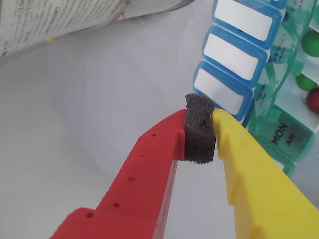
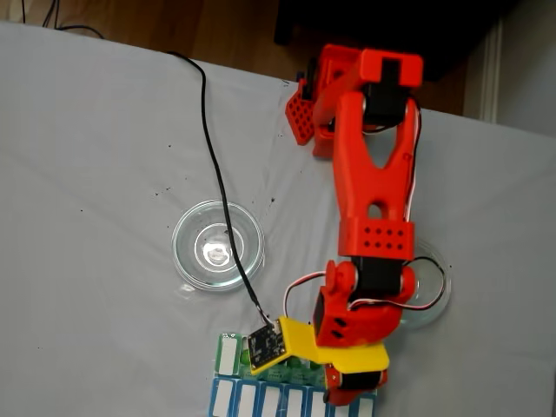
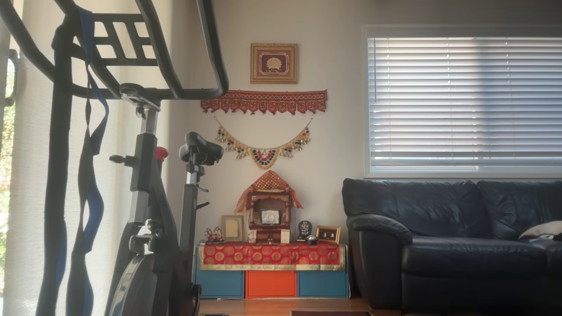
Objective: Sort medicines into box.
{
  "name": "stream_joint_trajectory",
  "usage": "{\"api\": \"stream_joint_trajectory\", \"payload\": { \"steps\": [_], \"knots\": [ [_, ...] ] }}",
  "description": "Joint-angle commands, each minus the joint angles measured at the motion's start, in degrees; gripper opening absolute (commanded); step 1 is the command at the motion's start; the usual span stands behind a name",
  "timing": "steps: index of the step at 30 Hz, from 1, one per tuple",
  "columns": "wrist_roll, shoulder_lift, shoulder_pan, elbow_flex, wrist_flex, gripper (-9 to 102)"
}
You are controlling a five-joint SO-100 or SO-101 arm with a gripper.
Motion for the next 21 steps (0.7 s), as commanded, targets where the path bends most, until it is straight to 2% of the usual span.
{"api": "stream_joint_trajectory", "payload": {
  "steps": [1, 11, 16, 21],
  "knots": [
    [-1.67, 0.53, 0.00, -3.34, 0.79, 1],
    [-3.08, -10.46, -1.14, -16.44, 14.41, 1],
    [-1.49, -17.75, -2.11, -26.81, 26.10, 1],
    [-0.62, -27.86, -2.81, -42.19, 43.07, 1]
  ]
}}
